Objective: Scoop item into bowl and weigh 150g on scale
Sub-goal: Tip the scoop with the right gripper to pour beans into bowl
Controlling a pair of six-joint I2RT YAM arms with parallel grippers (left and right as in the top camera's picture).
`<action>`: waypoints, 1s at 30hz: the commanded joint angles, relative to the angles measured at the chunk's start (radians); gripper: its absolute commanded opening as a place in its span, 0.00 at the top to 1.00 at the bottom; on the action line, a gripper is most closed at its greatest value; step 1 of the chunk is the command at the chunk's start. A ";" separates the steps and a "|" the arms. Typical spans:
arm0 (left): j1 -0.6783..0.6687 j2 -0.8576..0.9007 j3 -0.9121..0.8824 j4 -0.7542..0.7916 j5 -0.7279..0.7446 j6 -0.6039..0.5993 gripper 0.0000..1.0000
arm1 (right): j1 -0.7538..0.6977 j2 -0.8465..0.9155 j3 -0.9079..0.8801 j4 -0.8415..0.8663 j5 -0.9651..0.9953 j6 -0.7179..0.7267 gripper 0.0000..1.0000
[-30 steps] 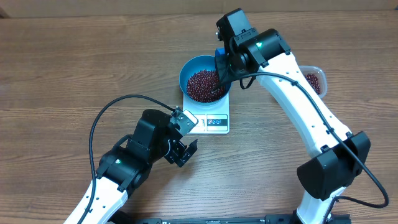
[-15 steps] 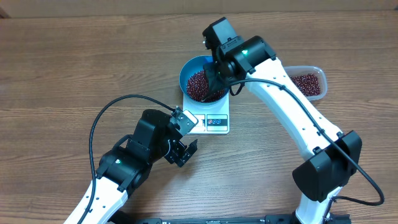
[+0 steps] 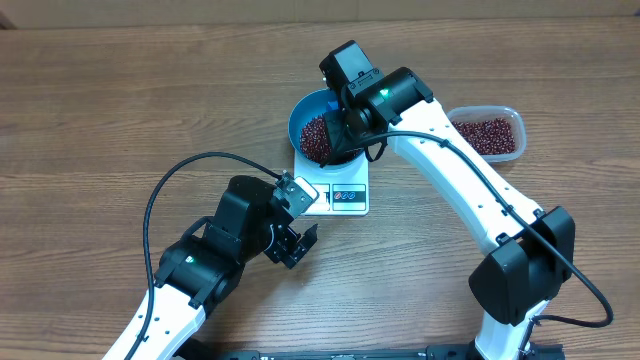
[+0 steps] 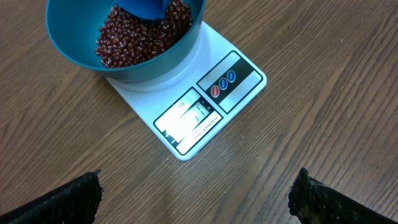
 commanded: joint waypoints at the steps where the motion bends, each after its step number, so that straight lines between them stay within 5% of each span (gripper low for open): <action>1: 0.006 0.003 -0.004 0.003 0.018 0.004 0.00 | 0.003 -0.001 0.000 0.014 0.022 0.009 0.96; 30: 0.006 0.003 -0.004 0.003 0.018 0.004 0.00 | 0.032 0.033 0.000 0.006 0.072 0.008 0.96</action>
